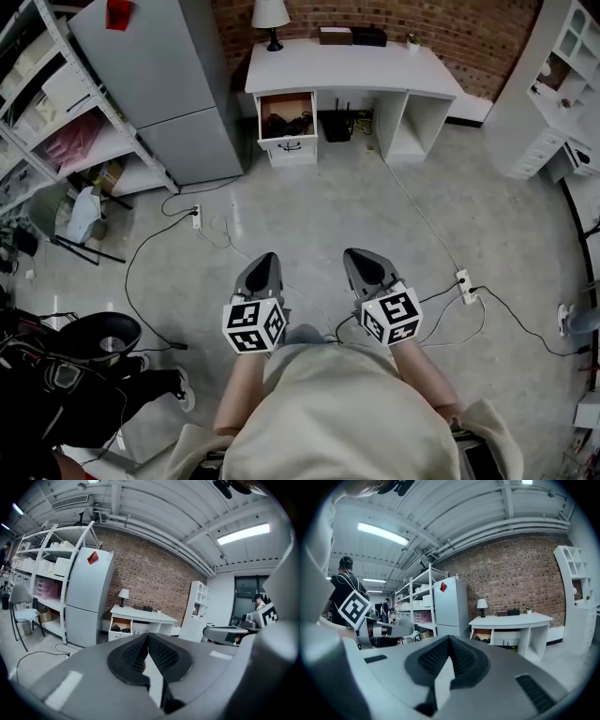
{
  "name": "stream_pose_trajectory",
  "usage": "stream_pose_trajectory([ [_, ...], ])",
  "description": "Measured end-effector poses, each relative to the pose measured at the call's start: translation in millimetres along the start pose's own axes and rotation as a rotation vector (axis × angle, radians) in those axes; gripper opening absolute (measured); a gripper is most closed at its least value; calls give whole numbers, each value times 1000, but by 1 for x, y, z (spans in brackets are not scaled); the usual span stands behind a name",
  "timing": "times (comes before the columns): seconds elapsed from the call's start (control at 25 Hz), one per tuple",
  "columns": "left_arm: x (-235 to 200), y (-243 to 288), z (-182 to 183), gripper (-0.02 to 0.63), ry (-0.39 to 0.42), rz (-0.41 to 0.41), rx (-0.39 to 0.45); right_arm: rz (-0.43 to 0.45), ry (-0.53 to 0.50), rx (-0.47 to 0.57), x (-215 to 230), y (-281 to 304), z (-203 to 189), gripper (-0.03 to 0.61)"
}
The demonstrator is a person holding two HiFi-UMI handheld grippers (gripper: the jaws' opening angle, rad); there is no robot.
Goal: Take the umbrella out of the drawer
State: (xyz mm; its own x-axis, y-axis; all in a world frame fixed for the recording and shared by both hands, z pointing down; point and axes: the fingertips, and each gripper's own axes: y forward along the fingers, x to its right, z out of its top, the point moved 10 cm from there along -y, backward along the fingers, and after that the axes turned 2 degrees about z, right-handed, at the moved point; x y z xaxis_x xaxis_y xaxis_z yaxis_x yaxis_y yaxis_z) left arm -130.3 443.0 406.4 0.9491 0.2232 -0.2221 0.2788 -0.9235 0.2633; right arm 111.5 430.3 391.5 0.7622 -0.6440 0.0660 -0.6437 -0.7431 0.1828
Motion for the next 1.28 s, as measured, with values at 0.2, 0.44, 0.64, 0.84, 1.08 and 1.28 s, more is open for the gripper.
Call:
stream_pose_trajectory([
  [0.2,0,-5,0,14,6,-23,2,24,2,-10,-4,1,0,0],
  [0.44,-5,-8,-6,96,-20,-35,-6,70,27,-21,-3,4,-6,46],
  [0.64,-10,9,-8,198,-5,-55,3,88,41,-33,7,18,-13,200],
  [0.84,-16,43,2,290,7,-67,13,70,44,-19,31,39,-10,293],
  [1.08,-34,109,18,333,18,-101,6,53,73,-13,73,96,-2,387],
  [1.28,-57,170,43,341,20,-118,-6,64,74,-8,105,155,17,420],
])
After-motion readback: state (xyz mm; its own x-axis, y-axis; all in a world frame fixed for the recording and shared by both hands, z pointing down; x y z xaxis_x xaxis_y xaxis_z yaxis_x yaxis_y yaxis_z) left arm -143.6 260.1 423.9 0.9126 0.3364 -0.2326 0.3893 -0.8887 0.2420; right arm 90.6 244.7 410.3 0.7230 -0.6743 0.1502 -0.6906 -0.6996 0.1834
